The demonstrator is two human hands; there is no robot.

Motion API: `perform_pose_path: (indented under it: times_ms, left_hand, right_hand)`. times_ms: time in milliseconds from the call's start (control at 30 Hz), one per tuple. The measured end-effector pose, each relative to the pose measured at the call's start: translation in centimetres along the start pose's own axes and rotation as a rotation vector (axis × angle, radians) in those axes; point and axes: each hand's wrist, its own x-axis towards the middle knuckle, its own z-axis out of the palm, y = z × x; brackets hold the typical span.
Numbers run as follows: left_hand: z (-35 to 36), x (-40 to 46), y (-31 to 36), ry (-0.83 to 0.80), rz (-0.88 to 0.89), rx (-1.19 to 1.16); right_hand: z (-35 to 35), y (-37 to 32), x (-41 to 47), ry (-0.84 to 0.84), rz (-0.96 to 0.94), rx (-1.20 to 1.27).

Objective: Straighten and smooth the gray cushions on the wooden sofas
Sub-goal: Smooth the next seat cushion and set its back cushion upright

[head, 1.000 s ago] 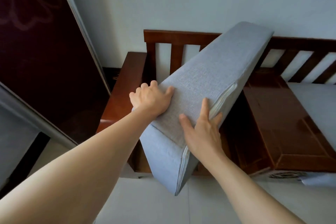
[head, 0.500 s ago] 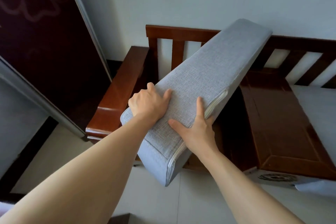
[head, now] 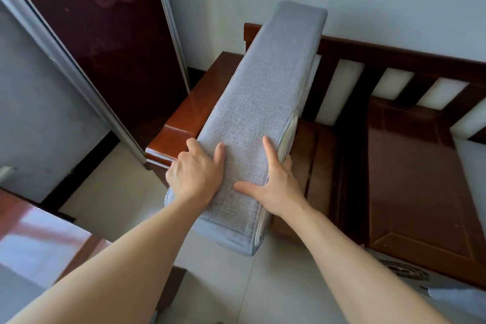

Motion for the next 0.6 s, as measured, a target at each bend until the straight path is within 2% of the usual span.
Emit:
perform_pose_path:
  times_ms: [167,600]
  left_hand:
    - [-0.4,0.5,0.2,-0.046,-0.064,-0.073]
    - [-1.8,4.8,-0.2,-0.129,-0.107,-0.088]
  right_hand:
    - [-1.3,-0.6,1.6,-0.022,-0.078,0.068]
    - [0.4,-2.9,2.9,0.059,0.063,0.038]
